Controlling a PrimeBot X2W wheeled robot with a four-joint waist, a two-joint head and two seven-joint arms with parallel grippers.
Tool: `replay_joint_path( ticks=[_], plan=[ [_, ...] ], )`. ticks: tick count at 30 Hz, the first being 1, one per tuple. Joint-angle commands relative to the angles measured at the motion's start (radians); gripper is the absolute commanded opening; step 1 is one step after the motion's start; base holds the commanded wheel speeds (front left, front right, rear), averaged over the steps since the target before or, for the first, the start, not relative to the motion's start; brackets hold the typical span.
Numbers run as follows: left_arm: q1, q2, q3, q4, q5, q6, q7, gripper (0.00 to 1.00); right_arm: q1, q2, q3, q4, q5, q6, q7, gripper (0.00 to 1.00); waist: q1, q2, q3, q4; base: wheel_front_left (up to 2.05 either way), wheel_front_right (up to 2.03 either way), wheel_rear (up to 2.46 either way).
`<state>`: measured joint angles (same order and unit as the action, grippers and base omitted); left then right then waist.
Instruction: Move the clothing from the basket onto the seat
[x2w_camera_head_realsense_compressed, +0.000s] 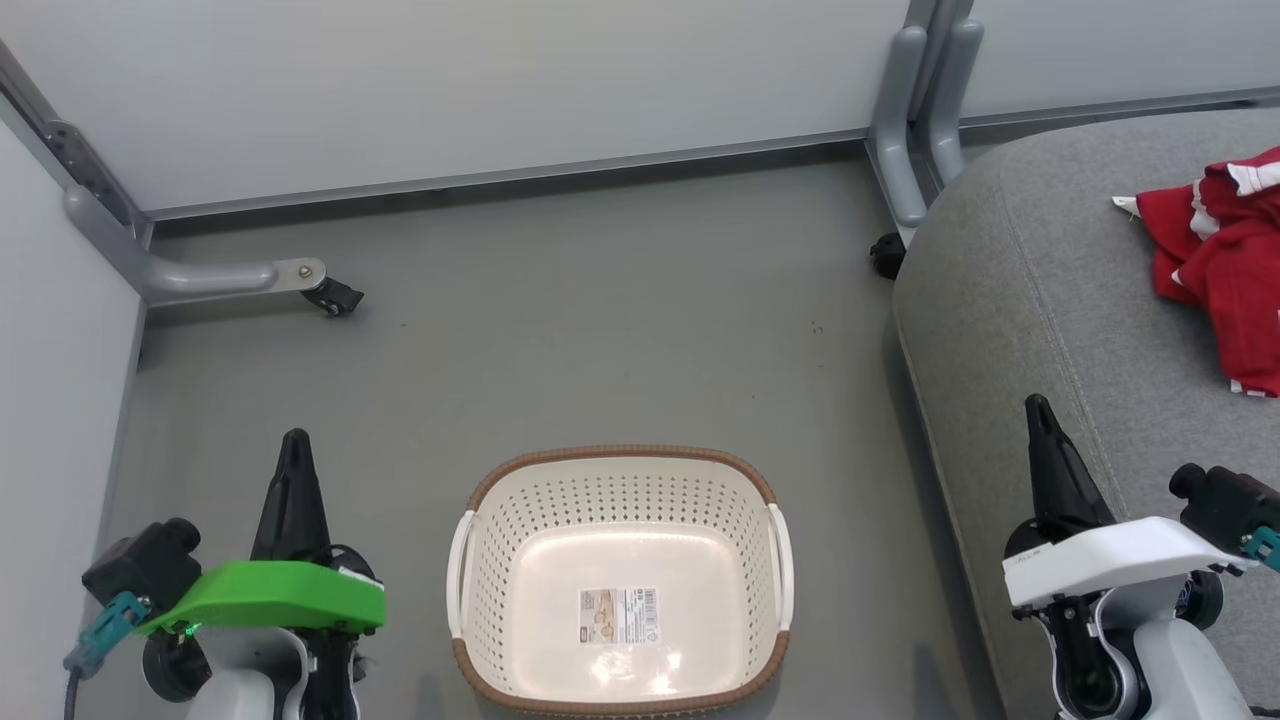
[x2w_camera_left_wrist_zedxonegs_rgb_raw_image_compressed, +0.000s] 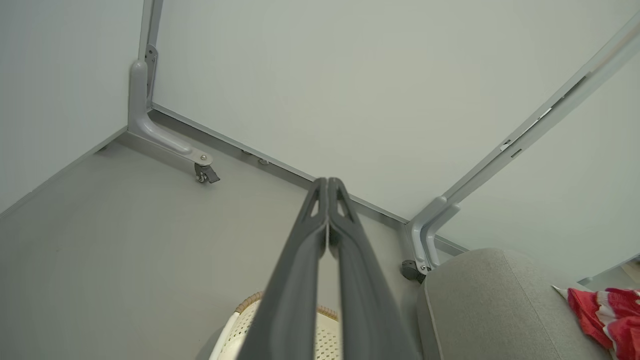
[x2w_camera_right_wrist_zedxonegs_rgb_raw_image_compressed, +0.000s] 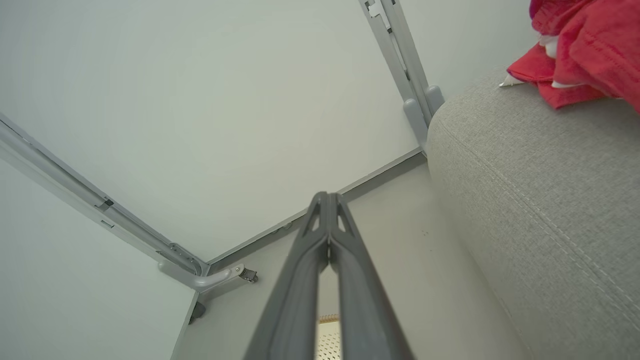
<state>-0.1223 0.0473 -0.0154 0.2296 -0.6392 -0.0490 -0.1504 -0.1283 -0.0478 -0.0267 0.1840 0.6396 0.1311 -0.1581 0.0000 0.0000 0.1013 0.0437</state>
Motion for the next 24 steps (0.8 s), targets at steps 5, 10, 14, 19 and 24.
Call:
replay_joint_path(
  ticks=[5,10,14,19,24],
  plan=[
    [0.001,0.007,0.016,-0.010,-0.100,-0.013,0.025,0.00,0.001,-0.011,-0.008,-0.005,0.099,0.000,0.022,0.00,0.0000,0.0000,-0.006,-0.003,0.00,0.00,0.00],
    [0.002,0.007,0.024,-0.009,-0.166,-0.018,0.042,0.00,0.003,-0.012,-0.012,0.000,0.168,0.000,0.039,0.00,0.0000,0.0000,-0.010,-0.005,0.00,0.00,0.00],
    [0.003,0.008,0.031,-0.007,-0.218,-0.023,0.056,0.00,0.004,-0.013,-0.015,0.003,0.221,0.000,0.053,0.00,0.0000,0.0000,-0.014,-0.006,0.00,0.00,0.00],
    [0.004,0.008,0.038,-0.006,-0.282,-0.027,0.073,0.00,0.006,-0.014,-0.019,0.008,0.285,0.000,0.070,0.00,0.0000,0.0000,-0.019,-0.009,0.00,0.00,0.00],
    [0.005,0.008,0.046,-0.004,-0.340,-0.032,0.089,0.00,0.007,-0.015,-0.023,0.012,0.344,0.000,0.085,0.00,0.0000,0.0000,-0.024,-0.011,0.00,0.00,0.00]
  ],
)
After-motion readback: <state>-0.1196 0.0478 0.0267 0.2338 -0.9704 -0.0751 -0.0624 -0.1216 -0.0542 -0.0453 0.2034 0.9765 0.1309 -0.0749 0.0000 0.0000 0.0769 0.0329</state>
